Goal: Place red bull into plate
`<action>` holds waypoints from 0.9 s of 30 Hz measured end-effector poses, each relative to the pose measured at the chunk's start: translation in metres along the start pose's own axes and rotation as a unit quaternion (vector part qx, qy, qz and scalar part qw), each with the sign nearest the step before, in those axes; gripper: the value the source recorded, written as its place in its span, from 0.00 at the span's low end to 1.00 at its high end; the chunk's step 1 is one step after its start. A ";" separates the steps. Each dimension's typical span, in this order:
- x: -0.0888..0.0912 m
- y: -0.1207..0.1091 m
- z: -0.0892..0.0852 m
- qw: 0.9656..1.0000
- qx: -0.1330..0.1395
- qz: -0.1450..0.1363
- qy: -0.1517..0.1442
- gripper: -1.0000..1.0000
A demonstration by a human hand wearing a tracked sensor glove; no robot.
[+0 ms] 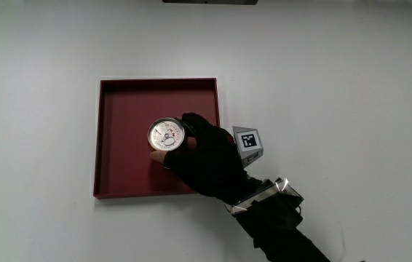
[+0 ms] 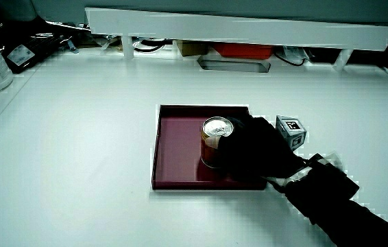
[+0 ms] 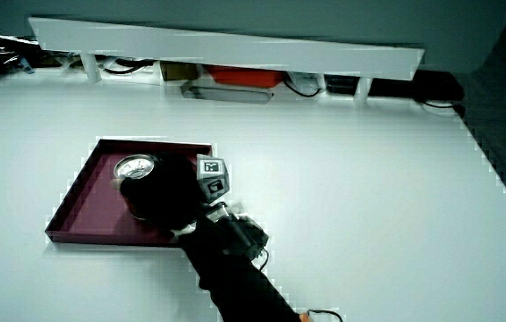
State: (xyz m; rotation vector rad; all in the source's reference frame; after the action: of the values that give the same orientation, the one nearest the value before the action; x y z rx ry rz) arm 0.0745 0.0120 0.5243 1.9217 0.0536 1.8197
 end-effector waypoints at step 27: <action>-0.027 -0.006 0.005 0.992 -0.093 -0.003 -0.090 0.09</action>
State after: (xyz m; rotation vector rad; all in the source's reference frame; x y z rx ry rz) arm 0.0782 0.0064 0.4965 1.9397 -0.1658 1.5791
